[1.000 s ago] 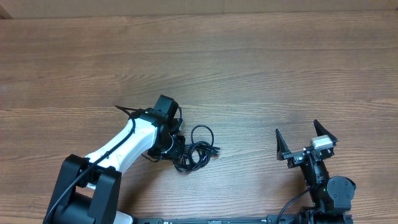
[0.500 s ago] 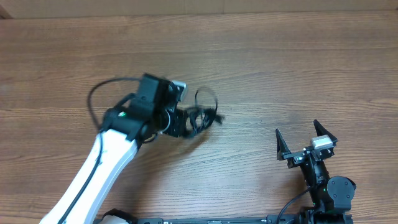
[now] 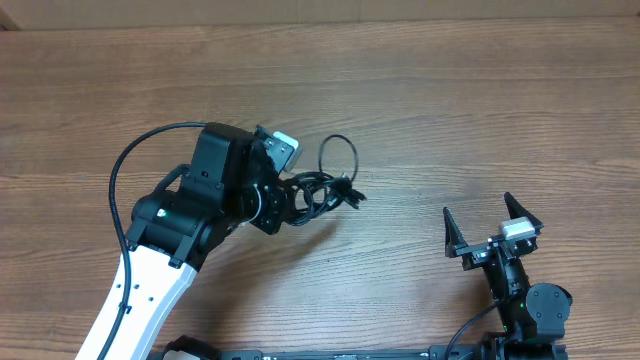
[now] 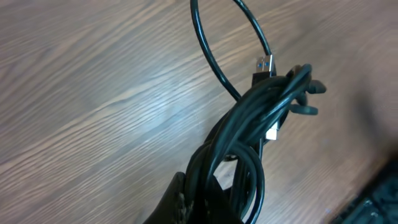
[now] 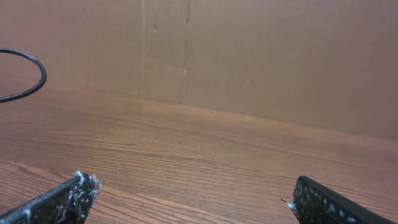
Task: Untangle cables
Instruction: 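Lift the cable bundle with the left gripper toward the right gripper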
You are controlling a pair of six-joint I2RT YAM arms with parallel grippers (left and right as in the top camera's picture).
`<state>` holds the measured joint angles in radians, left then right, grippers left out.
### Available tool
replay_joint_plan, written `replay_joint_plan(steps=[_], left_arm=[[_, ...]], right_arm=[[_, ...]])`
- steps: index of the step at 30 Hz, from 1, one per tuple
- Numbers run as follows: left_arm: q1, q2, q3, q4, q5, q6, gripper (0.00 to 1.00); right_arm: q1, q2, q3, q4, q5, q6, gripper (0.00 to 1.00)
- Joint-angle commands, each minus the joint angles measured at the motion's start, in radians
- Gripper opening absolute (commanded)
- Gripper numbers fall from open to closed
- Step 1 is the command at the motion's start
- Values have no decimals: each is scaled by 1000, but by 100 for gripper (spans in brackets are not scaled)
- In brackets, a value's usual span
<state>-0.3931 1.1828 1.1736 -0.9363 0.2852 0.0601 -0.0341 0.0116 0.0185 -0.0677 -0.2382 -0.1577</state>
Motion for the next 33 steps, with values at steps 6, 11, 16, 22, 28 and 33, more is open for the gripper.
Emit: replay_joint_plan(steps=[6,11,16,22,28,33], left_arm=[[-7,-11,16,39,188,57,4],[-7,-11,16,29,320,209,4],[-6,-11,16,36,588,445,4],[-6,-11,16,66,670,491,4],[-6,-11,16,119,720,486,4],[-6,-11,16,144,729,486,4]], right_arm=[[-6,-9,-10,10,-85,338,100],[-6,-9,-3,9,-209,462,100],[-6,-9,74,-58,-307,469,100],[-6,0,218,-234,-303,437,100],[-6,76,356,-322,-356,344,100],[-6,185,463,-378,-399,330,100]])
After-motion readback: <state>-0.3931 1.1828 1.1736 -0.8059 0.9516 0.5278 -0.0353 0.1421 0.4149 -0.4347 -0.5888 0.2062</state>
